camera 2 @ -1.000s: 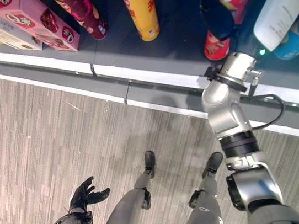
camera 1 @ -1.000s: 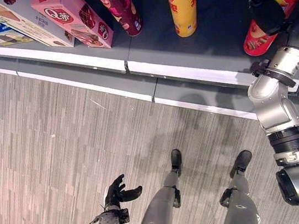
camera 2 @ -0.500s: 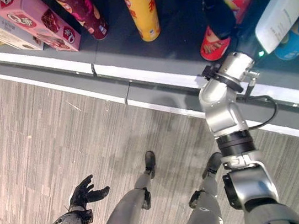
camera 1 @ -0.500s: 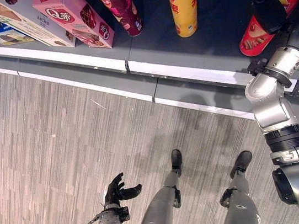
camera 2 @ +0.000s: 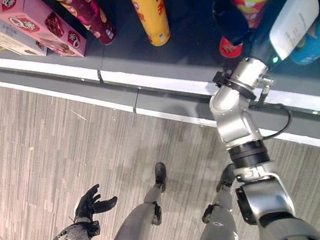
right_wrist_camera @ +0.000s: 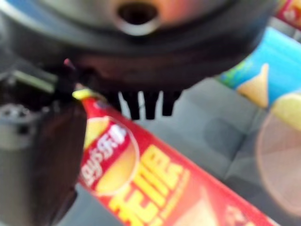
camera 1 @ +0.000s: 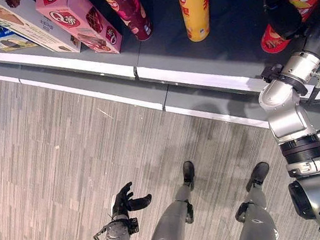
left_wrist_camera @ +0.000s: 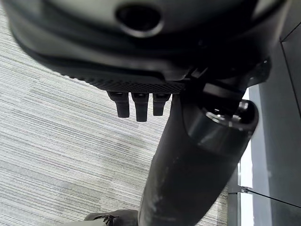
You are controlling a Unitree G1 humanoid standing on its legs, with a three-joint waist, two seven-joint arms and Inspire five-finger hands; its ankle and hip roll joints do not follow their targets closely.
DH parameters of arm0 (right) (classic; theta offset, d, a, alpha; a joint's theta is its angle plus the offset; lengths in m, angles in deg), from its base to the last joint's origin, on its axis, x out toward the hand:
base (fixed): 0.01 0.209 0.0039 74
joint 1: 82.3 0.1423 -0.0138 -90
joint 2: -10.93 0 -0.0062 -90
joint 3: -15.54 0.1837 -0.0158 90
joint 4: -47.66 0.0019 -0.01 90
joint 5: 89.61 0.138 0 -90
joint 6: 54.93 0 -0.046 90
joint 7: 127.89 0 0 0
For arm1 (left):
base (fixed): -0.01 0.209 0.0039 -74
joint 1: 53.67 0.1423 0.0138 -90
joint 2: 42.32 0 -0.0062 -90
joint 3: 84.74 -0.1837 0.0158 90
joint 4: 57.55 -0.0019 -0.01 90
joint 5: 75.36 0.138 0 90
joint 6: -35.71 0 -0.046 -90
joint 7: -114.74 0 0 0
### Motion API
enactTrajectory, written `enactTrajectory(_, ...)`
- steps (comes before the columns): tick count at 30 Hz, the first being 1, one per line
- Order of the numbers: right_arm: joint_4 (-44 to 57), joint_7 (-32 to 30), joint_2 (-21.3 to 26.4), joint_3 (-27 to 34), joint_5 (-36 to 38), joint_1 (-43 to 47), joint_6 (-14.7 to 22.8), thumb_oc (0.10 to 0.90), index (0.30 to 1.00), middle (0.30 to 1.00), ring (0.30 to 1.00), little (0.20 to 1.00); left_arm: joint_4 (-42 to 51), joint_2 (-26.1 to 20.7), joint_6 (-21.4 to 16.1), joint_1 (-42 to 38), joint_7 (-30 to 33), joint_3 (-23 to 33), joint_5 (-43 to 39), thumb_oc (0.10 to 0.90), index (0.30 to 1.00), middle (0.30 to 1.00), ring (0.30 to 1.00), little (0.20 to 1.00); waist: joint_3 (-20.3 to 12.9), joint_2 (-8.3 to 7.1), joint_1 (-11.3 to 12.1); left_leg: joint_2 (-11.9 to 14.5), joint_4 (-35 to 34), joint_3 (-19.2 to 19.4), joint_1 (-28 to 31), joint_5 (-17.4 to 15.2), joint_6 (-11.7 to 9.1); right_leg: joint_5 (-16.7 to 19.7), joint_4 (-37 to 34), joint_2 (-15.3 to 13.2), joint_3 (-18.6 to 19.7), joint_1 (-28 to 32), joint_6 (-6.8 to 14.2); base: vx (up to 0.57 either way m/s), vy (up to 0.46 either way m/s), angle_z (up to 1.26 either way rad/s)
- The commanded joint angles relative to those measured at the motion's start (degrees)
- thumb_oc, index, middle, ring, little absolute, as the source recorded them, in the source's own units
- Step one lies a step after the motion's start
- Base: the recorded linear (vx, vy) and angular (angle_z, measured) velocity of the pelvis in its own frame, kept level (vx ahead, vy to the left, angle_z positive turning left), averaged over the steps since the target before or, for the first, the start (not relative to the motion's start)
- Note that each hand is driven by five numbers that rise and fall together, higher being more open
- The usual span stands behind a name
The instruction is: Put the goods on the table back onto the shelves and tidy them up.
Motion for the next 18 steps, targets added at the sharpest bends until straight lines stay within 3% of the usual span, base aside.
enactTrajectory(1,1.5,-2.6,0.7,-1.9,-0.1,4.8,5.8,0.800,0.900,0.900,0.900,0.900,-3.9,-3.1,-0.9,0.1,3.3,-3.4,0.4,0.800,0.900,0.900,0.900,0.900,-4.9,-1.25,0.7,-0.9,-1.0,-2.7,-2.0,-0.8,-2.5,-3.7,7.1,-6.7,1.3,2.4,6.9,0.00,0.004,0.03)
enactTrajectory(6,0.2,-1.8,-0.9,-1.5,3.5,3.8,7.8,0.800,0.900,0.900,0.900,0.900,-3.9,-3.2,-0.8,0.0,3.3,-3.4,0.4,0.800,0.900,0.900,0.900,0.900,-5.2,-2.23,0.6,-0.8,-1.0,-2.6,-1.4,-0.9,-2.5,-3.6,6.6,-6.6,1.1,3.3,6.9,0.00,0.000,0.00)
enactTrajectory(9,-0.7,0.1,-4.3,-0.8,12.1,2.7,12.6,0.800,0.900,0.900,0.900,0.900,-4.5,-3.3,-0.4,-0.3,3.6,-2.9,0.0,0.800,0.900,0.900,0.900,0.900,-5.1,-3.05,0.3,-0.7,-1.0,-2.4,-1.0,-0.9,-2.4,-3.4,6.4,-6.5,1.2,3.6,6.8,-0.01,0.004,0.00)
enactTrajectory(18,-4.1,1.4,-4.8,-1.8,13.2,1.6,12.5,0.800,0.900,0.900,0.900,0.900,-6.0,-3.1,-0.1,-0.7,3.7,-2.3,0.2,0.800,0.900,0.900,0.900,0.900,-4.8,-4.39,-0.1,-0.1,-1.0,-1.8,-1.1,-0.8,-2.6,-3.2,6.0,-5.9,1.3,3.5,6.7,0.00,0.000,0.00)
